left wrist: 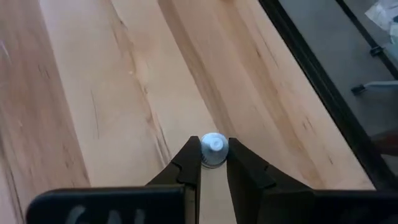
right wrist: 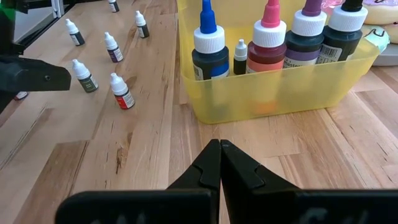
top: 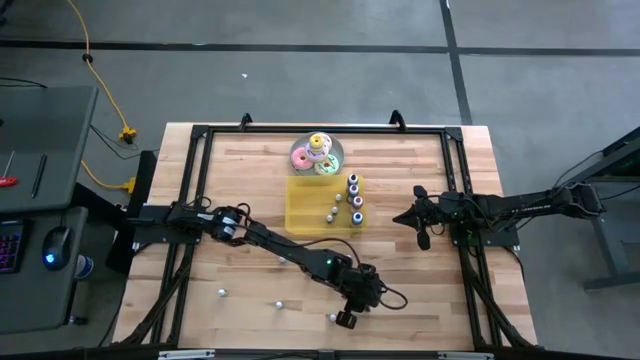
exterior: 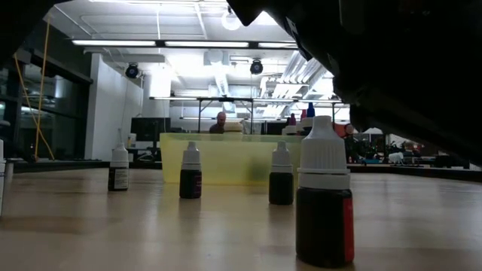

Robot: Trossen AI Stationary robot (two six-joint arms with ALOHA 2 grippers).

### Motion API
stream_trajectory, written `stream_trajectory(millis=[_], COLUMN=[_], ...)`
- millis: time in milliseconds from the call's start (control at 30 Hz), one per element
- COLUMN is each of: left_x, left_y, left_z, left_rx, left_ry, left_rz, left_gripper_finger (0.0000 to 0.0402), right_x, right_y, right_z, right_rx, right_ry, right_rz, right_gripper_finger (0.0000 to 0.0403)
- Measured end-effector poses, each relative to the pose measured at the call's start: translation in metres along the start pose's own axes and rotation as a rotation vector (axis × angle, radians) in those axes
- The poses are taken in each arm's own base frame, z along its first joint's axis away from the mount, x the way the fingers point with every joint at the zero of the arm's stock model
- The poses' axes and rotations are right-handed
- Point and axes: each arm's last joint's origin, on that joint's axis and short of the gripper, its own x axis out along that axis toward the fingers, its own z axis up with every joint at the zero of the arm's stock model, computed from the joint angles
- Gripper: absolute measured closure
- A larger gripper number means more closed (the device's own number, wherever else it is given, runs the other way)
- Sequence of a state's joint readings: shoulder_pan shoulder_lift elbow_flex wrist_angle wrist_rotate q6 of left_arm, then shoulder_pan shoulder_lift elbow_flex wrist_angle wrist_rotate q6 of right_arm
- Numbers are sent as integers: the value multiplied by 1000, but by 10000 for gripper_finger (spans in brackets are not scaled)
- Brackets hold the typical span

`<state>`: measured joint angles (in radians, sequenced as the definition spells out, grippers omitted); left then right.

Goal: Pick & Place food coloring
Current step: Put the bottom small green food coloring bottle into the yellow container

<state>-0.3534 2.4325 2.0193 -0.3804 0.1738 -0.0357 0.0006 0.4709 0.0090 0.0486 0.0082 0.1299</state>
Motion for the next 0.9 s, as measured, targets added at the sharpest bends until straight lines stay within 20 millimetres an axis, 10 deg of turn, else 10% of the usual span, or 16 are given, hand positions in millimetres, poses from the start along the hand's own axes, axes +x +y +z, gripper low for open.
stream_trajectory(millis=[900], left_x=[-79], left_y=[-22], left_z=[53], left_rx=[24], left_ry=[115], left_rz=[25], left_gripper_finger=[360], right_x=[0], right_y=[0], right_z=[0], right_rx=[0], right_ry=[2], right_rz=[0], right_gripper_finger=[402])
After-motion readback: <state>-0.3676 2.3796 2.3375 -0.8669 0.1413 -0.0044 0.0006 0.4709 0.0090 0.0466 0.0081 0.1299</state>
